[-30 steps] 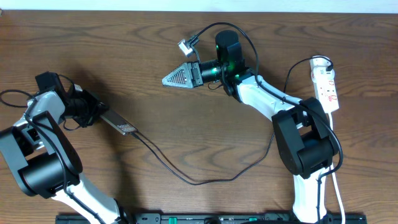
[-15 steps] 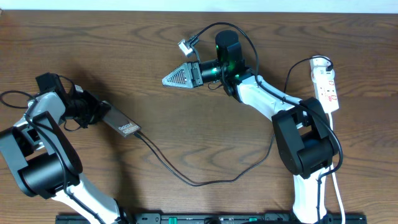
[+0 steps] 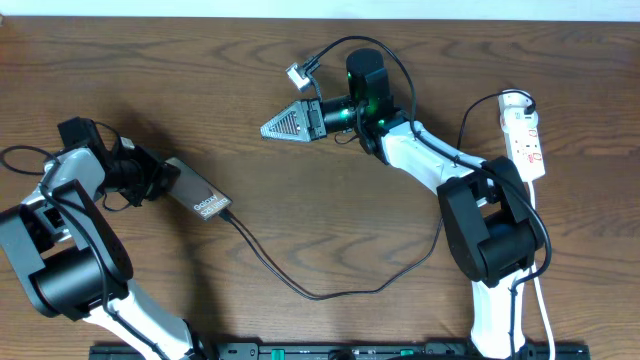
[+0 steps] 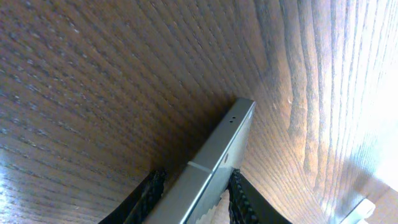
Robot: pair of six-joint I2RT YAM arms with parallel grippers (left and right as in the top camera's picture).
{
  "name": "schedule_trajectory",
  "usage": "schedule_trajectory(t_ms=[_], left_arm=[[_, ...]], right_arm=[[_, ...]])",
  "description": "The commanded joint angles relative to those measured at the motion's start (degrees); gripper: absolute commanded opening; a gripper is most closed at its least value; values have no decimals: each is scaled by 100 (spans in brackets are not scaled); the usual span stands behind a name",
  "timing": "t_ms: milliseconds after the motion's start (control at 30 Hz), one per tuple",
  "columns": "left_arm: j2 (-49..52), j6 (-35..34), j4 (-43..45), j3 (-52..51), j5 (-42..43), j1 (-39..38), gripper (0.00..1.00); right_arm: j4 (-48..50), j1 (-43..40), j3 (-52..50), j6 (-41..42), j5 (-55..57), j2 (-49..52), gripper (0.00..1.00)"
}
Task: Plug charger to phone and switch on socket
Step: 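Lower the cabled phone onto the table with the left gripper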
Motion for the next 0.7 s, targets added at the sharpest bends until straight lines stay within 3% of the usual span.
schedule_trajectory(t_ms=[0, 600, 667], left_arm=[[46, 15, -114, -122, -254, 0, 35], [46, 17, -208, -122, -254, 0, 39], [46, 17, -205, -122, -234, 0, 48]], right_arm=[[-7, 2, 66, -107, -59, 33, 99], [-7, 37, 66, -107, -59, 33, 99], [-7, 35, 66, -107, -59, 33, 99]])
